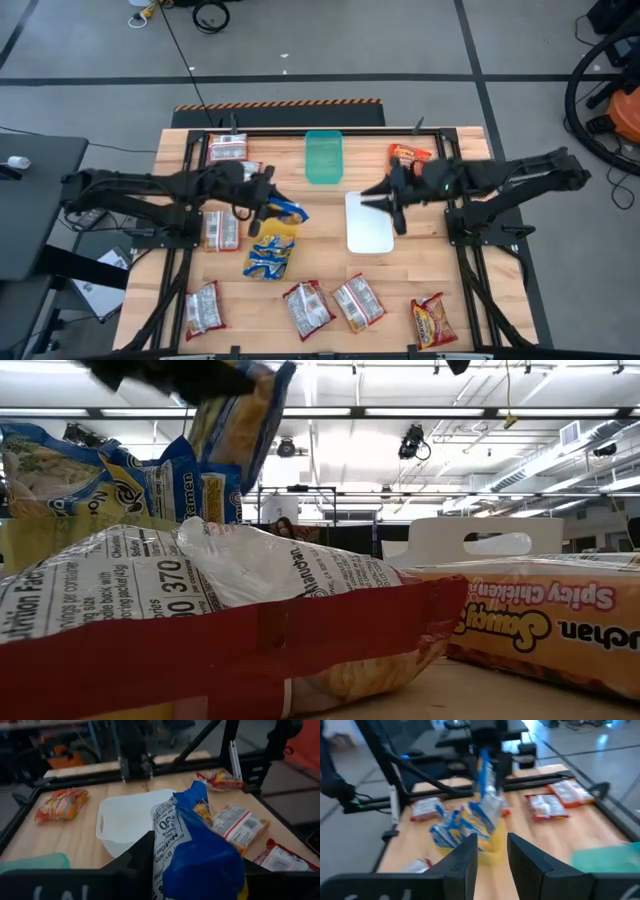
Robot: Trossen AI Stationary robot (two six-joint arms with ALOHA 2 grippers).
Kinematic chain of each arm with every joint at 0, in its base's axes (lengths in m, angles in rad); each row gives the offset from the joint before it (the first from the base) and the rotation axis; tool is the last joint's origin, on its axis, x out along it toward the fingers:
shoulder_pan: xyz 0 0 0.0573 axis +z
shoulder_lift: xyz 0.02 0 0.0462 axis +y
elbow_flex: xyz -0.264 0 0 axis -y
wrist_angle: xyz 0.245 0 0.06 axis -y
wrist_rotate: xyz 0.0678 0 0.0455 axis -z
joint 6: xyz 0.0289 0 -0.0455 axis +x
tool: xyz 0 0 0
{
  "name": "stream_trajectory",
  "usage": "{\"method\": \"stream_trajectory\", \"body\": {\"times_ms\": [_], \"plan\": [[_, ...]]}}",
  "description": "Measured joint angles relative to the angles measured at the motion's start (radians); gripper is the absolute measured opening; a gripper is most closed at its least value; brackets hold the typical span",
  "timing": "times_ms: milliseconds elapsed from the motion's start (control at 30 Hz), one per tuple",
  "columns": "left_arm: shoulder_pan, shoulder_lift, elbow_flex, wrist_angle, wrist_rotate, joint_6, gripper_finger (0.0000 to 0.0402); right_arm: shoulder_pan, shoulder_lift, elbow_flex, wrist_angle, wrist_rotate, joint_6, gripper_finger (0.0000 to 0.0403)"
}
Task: Sort Maruchan noodles
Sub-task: Put the blue noodle pack into the yellow bin
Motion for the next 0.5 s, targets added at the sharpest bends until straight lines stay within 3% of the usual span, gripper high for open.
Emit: {"method": "stream_trajectory", "body": {"times_ms": [167, 500], "plan": [[-0.002, -0.035, -0.178, 0.192, 0.013, -0.055, 0.0122, 0.089, 0.041, -0.098, 0.174, 0.045, 0.080, 0.0110], [-0.006, -0.031, -0.436, 0.622, -0.049, -0.182, 0.0122, 0.192, 0.156, -0.132, 0.247, 0.199, 0.175, 0.0110]]}}
